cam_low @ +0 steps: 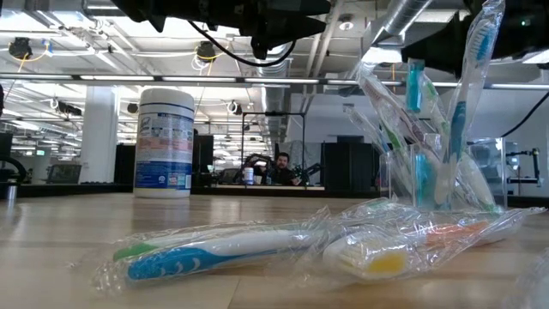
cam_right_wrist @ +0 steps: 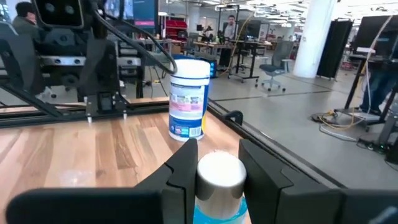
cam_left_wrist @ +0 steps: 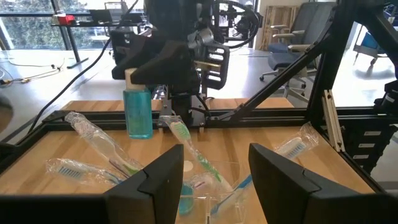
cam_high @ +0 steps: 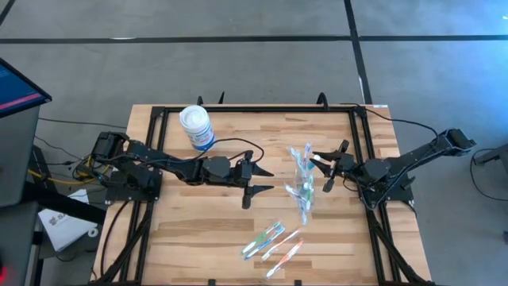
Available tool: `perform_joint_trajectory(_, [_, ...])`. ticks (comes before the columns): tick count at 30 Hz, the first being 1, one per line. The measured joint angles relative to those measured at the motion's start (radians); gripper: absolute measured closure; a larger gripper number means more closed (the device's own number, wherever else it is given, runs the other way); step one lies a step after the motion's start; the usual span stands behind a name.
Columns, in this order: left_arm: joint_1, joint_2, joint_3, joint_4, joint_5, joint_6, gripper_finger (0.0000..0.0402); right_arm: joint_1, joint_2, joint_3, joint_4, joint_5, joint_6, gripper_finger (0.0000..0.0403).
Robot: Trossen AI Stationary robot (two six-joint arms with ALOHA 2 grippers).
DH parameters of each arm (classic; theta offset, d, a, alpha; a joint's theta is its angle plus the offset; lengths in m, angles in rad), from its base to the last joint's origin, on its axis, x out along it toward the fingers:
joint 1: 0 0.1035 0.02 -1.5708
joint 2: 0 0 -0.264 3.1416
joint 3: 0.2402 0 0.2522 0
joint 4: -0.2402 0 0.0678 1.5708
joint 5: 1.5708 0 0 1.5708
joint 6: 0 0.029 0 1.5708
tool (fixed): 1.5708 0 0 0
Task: Pick & Place toothbrushing station
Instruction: Put the blue mouthwash into the transparent organizer
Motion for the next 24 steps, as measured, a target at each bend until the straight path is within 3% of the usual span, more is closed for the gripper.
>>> perform_joint_trajectory(13, [0.000,0.000,0.000,0.000,0.000,0.000,0.0225,0.000,0.004,-0.059,-0.015,0.005,0.112,0.0318])
perform_joint_trajectory(24, [0.000,0.000,0.000,0.000,0.000,0.000,0.0225,0.000,0.105,-0.059,-0.014,0.005,0.162,0.0318])
